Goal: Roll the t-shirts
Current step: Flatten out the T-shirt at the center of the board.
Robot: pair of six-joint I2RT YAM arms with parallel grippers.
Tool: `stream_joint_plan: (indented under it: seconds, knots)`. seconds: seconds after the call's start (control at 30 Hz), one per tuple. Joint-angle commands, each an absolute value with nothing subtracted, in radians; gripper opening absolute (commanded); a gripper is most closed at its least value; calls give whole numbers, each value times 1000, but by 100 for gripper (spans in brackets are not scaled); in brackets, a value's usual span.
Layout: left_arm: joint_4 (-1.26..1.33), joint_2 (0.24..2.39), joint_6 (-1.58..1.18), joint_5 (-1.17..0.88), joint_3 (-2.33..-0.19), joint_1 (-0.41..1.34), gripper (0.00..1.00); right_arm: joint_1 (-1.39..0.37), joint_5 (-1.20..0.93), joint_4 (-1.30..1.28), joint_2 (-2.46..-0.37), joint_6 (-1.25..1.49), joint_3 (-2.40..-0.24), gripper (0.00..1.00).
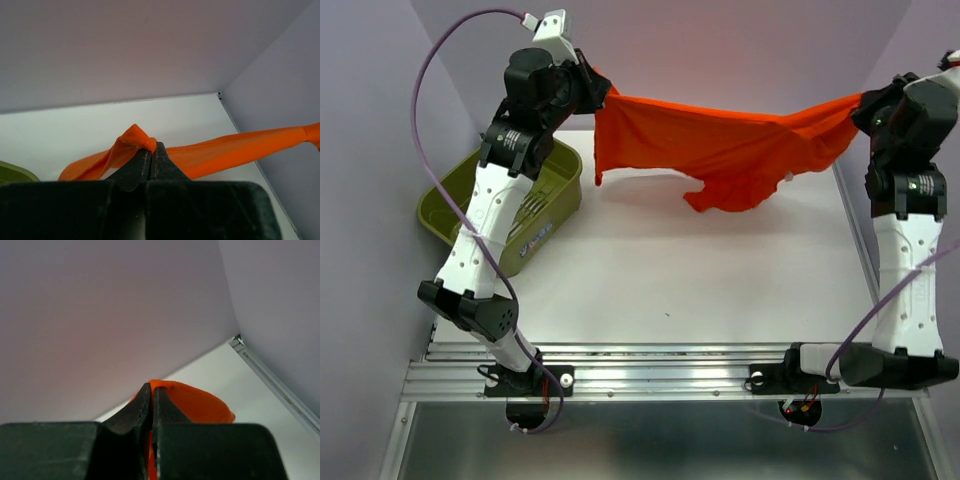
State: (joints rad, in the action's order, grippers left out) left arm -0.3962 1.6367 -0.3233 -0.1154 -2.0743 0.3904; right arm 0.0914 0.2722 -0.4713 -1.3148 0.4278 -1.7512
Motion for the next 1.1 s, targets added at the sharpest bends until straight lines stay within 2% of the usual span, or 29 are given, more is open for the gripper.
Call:
stream_joint_plan:
  seconds: [0.0,0.33,0.63,0.83,1.0,1.07]
  knots:
    - [-379,1520,-293,-118,-2135,380,0,97,347,-387,-1181,403,-1793,1]
    - [-365,1341,-290,-156,-2192,382,0,97,388,-411,-953,376,-1914,1]
    - [-327,1285,-284,-143,-2214,380,0,97,360,-477,-871,351,-2022,1]
    - [-328,1400,-258,-144,-2197,382,0,97,391,-601,-854,354,-1944,1]
    - [-315,1543,-235,-161,-2151,382,0,97,439,-718,-844,354,-1797,1]
    - [-305,1598,-239,-188,-2125,380,0,97,430,-735,-841,364,-1672,1]
